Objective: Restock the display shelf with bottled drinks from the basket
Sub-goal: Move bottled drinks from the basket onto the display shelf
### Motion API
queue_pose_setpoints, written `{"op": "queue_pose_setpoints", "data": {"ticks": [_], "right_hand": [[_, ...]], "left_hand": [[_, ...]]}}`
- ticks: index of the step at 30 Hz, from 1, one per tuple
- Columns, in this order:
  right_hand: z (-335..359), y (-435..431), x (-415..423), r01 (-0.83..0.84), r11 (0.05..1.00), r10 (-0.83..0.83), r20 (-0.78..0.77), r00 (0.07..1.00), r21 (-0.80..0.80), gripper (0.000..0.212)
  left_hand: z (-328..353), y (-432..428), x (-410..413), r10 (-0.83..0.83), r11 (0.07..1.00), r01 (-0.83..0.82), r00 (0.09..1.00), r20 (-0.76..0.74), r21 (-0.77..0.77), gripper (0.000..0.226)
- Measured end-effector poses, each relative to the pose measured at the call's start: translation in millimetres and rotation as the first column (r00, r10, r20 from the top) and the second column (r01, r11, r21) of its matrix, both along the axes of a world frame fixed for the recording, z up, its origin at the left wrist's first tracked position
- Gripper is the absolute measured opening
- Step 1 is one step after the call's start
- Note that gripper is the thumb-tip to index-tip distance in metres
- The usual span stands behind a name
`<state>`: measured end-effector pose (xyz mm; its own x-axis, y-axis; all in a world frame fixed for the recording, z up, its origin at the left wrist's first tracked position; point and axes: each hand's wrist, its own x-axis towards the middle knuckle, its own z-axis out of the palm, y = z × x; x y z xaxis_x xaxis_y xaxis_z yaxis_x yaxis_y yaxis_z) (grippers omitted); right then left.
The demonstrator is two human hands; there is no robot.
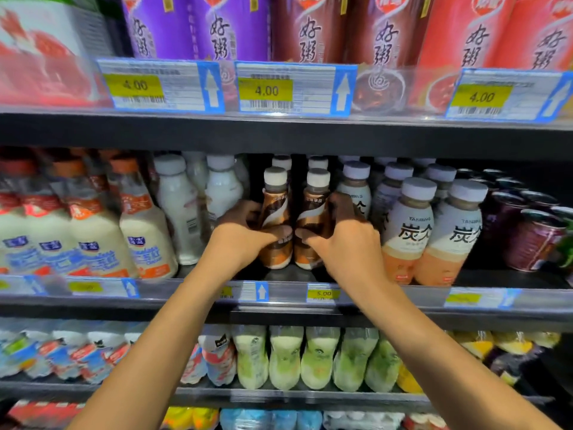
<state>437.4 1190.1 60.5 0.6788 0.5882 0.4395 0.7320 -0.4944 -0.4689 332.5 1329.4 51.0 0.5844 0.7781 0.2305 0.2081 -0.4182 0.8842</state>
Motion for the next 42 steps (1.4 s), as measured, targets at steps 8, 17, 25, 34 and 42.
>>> {"op": "queue_pose_setpoints", "data": {"ticks": [8,17,25,34,42], "right_hand": [[-7.3,-9.2,5.1,-0.038,0.999,0.038,0.001,0.999,0.037,0.042],[-11.5,-9.3,-1.1,-0.004,0.998,0.005,0.006,1.0,-0.063,0.043],[-14.7,-11.5,2.6,-0.024,0.999,0.025,0.038,0.999,-0.032,0.046],[-14.9,-12.8,4.4,-0.001,0.997,-0.001,-0.021,1.0,-0.082,0.043],[-17.0,-14.9,6.0,-0.015,0.998,0.014,-0.009,1.0,-0.063,0.039]], "left_hand": [[-6.2,4.8,-1.8,-0.109,0.99,0.119,0.986,0.127,-0.077,0.034],[-7.9,6.6,-4.8,-0.142,0.986,0.148,0.987,0.071,-0.076,0.052],[-11.2,8.9,-4.8,-0.197,0.98,0.197,0.98,0.009,0.004,0.061],[-13.9,10.9,-4.7,-0.202,0.977,0.204,0.979,-0.033,0.055,0.069],[-15.8,9.9,-5.7,-0.228,0.973,0.228,0.974,-0.019,0.034,0.067]]}}
